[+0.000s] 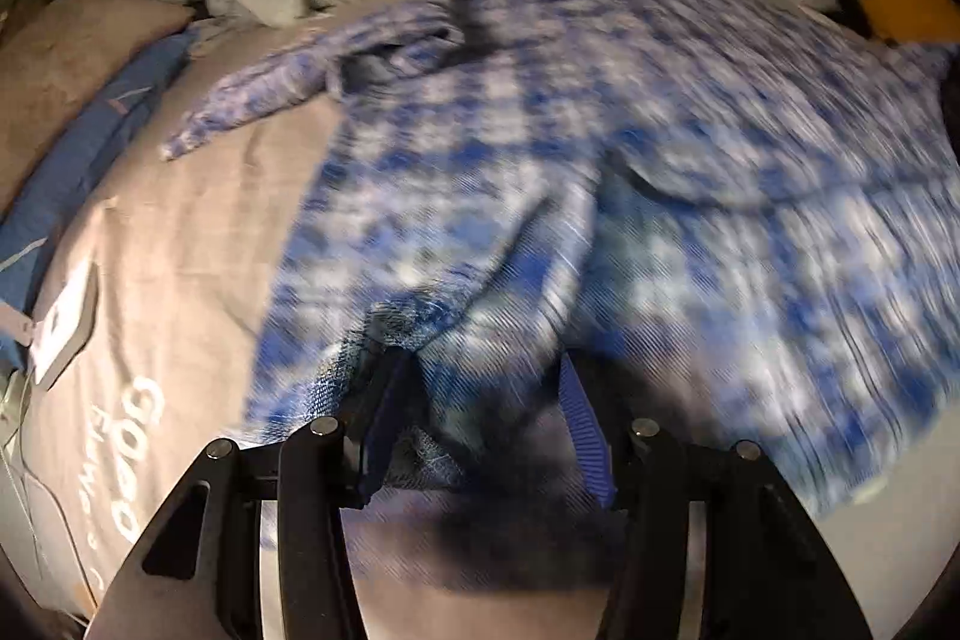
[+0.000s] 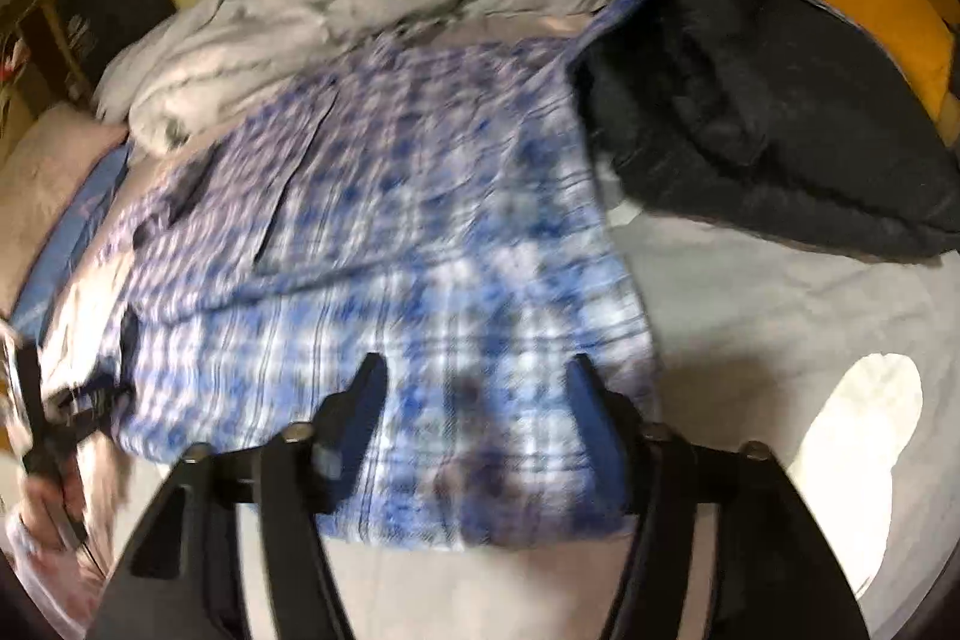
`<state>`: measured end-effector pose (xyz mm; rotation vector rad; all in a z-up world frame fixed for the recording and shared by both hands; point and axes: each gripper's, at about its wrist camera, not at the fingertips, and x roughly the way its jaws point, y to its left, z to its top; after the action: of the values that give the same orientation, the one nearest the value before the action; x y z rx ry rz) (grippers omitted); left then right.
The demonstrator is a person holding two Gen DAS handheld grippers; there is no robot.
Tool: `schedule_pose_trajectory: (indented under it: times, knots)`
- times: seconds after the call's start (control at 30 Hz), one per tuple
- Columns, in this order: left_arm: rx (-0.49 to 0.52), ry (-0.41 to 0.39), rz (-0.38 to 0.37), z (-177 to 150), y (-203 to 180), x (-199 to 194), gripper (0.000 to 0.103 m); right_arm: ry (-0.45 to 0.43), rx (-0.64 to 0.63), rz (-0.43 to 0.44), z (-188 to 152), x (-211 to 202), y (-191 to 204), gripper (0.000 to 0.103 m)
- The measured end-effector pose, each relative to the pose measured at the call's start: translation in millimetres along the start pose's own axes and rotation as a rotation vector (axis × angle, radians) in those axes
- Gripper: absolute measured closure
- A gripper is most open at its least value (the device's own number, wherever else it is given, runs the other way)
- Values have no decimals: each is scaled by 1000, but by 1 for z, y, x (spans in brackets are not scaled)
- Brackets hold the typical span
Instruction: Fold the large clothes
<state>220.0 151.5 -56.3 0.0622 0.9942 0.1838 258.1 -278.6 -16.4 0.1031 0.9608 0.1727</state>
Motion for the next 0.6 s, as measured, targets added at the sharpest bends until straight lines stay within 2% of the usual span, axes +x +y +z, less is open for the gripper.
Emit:
schedule_pose_trajectory:
  times: [0.1,0.17,0.23,0.37,0.43,0.6]
  knots:
    - [-41,-75,112,13,19,-2,52,-37,-61,-81,-5,3,13,33]
    - [-51,-126,217,19,34,-5,52,-46,-73,-96,-8,3,14,33]
    - [-93,-159,243,24,50,-11,52,-48,-79,-111,-11,2,14,33]
    - [-194,-187,194,27,79,-28,52,-68,-93,-156,-12,1,16,34]
    - [-214,-180,136,25,82,-36,52,-63,-94,-144,-12,1,15,34]
    - [-127,-174,-29,8,49,-67,52,-110,-121,-125,-13,-16,20,34]
